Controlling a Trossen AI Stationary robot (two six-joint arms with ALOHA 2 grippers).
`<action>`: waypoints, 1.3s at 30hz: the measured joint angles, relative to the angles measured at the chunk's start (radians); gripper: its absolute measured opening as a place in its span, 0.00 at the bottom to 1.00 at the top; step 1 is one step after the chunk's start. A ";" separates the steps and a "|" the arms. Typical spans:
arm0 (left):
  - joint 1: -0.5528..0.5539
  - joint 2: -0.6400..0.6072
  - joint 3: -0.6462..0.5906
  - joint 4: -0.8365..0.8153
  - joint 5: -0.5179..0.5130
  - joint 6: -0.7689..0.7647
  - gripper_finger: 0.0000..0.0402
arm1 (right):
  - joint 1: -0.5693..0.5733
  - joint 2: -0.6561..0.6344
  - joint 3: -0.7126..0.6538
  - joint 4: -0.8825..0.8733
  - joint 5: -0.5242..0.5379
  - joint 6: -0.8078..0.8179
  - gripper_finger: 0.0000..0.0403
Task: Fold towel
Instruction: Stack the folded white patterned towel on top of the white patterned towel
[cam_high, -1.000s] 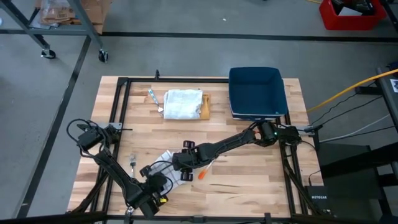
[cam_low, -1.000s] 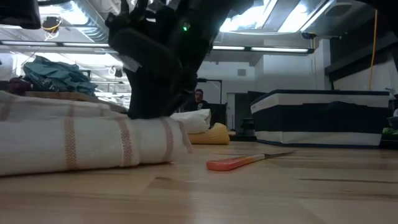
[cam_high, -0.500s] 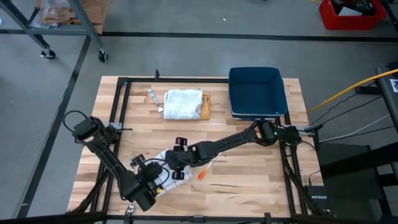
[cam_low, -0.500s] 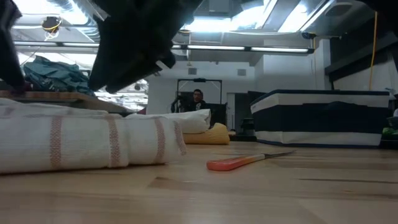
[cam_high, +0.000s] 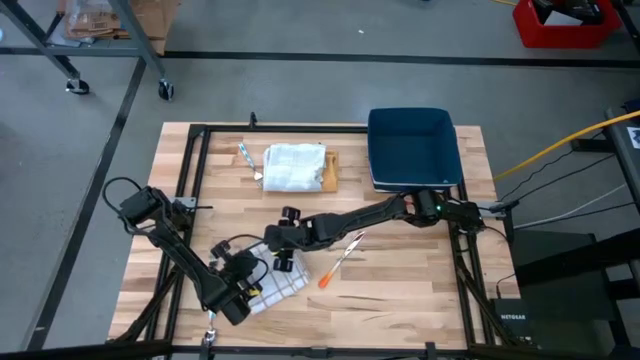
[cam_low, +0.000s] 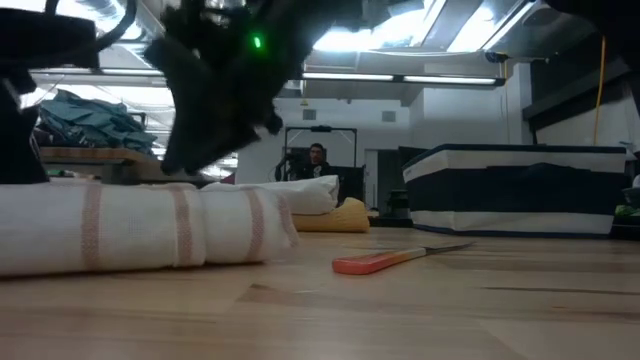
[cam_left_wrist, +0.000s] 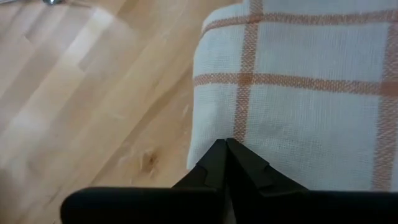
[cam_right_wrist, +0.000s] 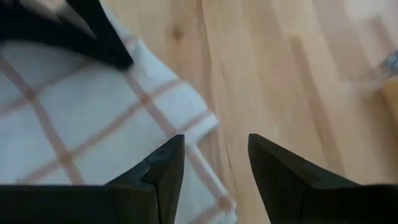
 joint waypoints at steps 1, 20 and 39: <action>0.000 0.000 -0.009 0.009 0.000 0.000 0.00 | -0.002 0.000 -0.011 0.000 -0.010 0.009 0.45; 0.000 -0.041 -0.076 0.083 0.003 0.004 0.01 | -0.005 0.000 -0.090 0.039 -0.035 0.059 0.45; -0.036 -0.383 0.042 -0.022 0.370 -0.042 0.01 | -0.005 -0.002 0.326 -0.561 -0.184 0.133 0.45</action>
